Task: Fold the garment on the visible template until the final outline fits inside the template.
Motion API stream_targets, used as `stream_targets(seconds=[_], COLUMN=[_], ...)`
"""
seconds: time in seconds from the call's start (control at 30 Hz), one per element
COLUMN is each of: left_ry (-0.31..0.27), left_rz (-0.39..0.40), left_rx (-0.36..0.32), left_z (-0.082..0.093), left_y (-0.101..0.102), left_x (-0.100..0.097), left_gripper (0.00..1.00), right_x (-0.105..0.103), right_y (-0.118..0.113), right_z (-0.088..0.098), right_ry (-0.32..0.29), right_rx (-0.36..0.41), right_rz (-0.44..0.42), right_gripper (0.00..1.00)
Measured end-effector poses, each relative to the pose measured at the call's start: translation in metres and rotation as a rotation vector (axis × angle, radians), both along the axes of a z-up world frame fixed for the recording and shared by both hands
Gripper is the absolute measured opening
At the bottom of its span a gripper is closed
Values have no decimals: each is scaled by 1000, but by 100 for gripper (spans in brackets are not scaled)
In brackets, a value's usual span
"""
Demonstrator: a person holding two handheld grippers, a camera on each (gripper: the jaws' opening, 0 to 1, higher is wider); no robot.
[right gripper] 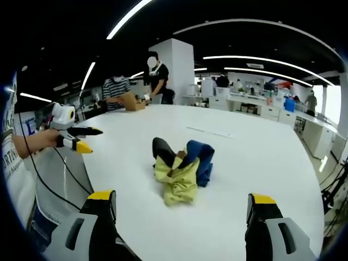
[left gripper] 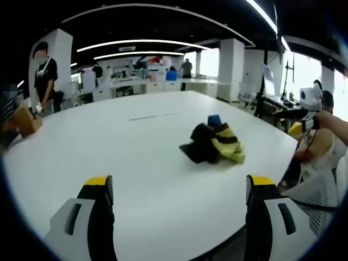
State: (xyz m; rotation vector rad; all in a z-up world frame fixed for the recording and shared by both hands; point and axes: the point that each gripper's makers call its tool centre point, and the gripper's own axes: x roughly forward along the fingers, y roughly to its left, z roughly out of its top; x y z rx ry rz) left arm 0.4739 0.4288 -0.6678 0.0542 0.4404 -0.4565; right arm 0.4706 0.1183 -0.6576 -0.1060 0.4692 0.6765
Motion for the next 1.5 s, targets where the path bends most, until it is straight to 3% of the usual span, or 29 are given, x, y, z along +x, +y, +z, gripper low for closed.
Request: stream_targets(seconds=[0.37, 0.9, 1.5], left_ry=[-9, -14, -24], left_rz=[-25, -82, -190], left_rx=[-13, -7, -29], left_z=[4, 7, 10], left_y=[-9, -23, -57], left_x=[2, 14, 41], left_gripper=[95, 86, 76], right_x=[-2, 18, 38], right_y=[0, 11, 34], right_z=[-5, -1, -16], right_ry=[4, 5, 47], right_rx=[16, 71, 102], right_rz=[-5, 45, 94], right_gripper=[99, 73, 64])
